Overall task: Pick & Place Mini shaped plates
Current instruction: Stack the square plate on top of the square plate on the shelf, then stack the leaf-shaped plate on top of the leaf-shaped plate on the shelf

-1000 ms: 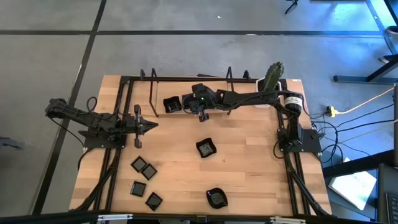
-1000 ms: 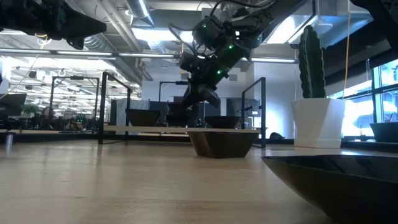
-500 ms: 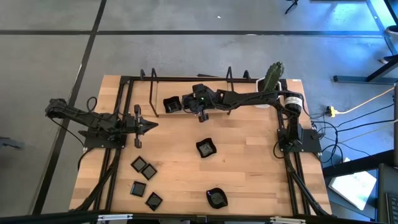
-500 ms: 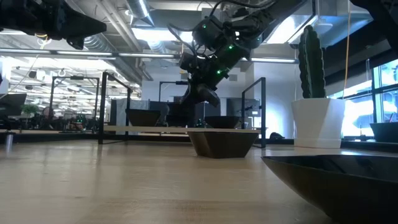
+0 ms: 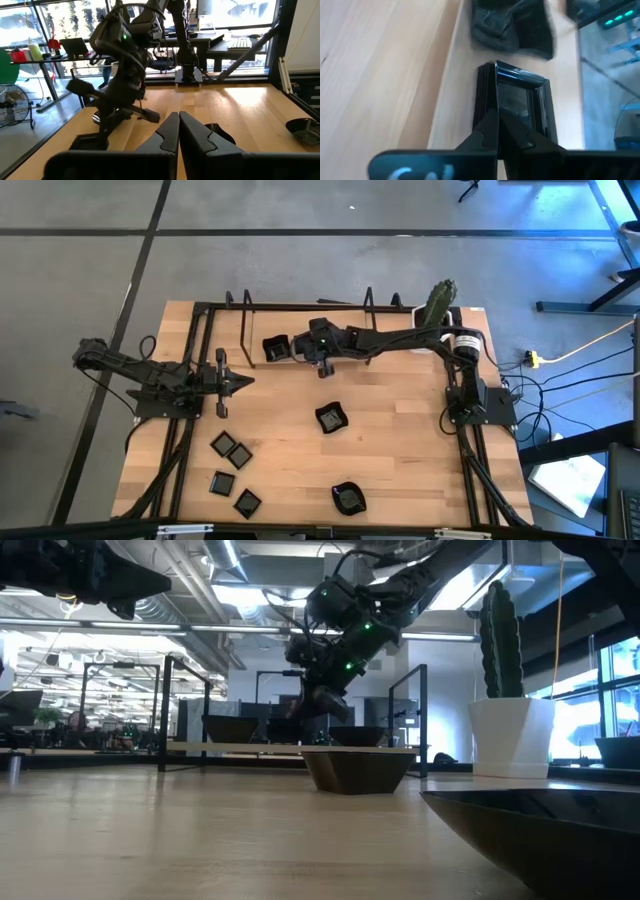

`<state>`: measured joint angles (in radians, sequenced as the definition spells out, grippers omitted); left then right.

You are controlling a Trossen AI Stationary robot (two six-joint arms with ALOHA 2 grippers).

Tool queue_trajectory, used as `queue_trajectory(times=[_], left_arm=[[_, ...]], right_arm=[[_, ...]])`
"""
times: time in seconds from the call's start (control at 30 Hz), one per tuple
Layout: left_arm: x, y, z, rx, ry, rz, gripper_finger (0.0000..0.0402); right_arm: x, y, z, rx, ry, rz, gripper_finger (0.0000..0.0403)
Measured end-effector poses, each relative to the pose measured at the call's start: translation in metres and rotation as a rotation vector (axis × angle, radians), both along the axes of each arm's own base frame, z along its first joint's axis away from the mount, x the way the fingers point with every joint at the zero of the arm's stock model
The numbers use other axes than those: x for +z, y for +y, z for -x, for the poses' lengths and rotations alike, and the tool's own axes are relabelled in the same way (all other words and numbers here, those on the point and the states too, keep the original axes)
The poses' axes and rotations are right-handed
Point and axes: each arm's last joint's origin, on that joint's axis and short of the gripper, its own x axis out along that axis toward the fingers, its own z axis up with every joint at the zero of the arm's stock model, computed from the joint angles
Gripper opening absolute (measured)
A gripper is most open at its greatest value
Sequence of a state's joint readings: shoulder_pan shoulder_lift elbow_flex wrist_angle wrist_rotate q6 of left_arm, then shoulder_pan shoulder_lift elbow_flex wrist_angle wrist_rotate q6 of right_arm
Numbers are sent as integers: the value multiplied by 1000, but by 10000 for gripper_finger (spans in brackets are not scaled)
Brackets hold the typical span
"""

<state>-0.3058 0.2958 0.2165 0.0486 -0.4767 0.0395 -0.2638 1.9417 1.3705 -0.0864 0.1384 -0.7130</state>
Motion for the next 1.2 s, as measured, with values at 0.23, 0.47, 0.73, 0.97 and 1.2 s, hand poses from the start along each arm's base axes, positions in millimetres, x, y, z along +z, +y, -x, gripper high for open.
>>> queue_trajectory(times=[0.23, 0.47, 0.73, 0.97, 1.2], left_arm=[[0, 0, 0, 0, 1, -3, 5], [0, 0, 0, 1, 2, -9, 6], [0, 0, 0, 1, 2, -9, 2], [0, 0, 0, 1, 2, -9, 7], [0, 0, 0, 1, 3, -13, 2]], right_arm=[[-4, 0, -1, 5, 17, 4, 8], [-3, -1, -2, 3, -7, 7, 42], [-2, 0, -2, -41, -3, 44, 98], [2, 11, -3, 2, 6, 37, 108], [26, 20, -6, 26, -11, 56, 108]])
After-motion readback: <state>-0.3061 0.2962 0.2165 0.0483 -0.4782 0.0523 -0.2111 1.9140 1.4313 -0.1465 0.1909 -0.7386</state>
